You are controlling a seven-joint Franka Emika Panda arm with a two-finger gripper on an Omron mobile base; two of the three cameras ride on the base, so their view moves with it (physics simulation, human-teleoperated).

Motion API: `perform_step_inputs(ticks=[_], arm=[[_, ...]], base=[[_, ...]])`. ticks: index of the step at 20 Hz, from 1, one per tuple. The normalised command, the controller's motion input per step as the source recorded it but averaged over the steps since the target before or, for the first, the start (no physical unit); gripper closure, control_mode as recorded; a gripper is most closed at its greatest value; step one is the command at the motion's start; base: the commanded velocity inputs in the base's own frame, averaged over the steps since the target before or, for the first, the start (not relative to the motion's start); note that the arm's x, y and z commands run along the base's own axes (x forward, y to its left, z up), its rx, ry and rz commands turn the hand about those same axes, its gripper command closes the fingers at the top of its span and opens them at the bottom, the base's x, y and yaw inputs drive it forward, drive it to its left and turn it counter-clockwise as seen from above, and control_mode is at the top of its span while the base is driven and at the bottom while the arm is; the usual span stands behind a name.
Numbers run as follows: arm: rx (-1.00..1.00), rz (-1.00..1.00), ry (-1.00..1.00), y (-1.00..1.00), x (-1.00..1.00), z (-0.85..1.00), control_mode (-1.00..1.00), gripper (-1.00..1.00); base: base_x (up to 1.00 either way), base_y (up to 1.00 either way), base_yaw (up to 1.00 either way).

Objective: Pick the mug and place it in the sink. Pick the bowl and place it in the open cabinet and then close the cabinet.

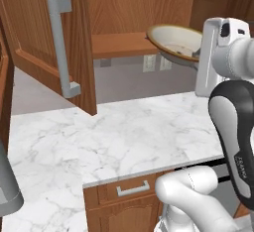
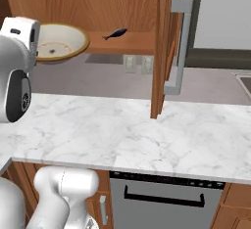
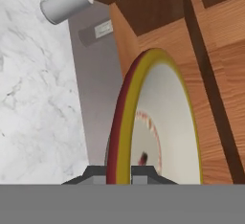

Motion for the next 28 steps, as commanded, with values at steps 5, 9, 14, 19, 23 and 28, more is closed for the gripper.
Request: perform_step_inputs(ticks=[5,9,14,19,23,28], arm=[[0.0,0.0,0.03,0.02,0.28,0.0,-1.0,1.0],[0.0,0.0,0.0,0.11,0.34,0.0,-1.0,1.0],[0.0,0.0,-0.02,0.13,0.26,0.0,-1.0,1.0],[0.0,0.0,-0.04,0.11,0.26,0.0,-1.0,1.0],[0.0,0.0,-0.01,0.11,0.3,0.0,-1.0,1.0],[0.0,0.0,0.0,0.02,0.26,0.0,-1.0,1.0]], base=[[0.0,0.0,0.0],[0.0,0.0,0.0],[0.0,0.0,0.0],[0.0,0.0,0.0],[0.0,0.0,0.0],[0.0,0.0,0.0]])
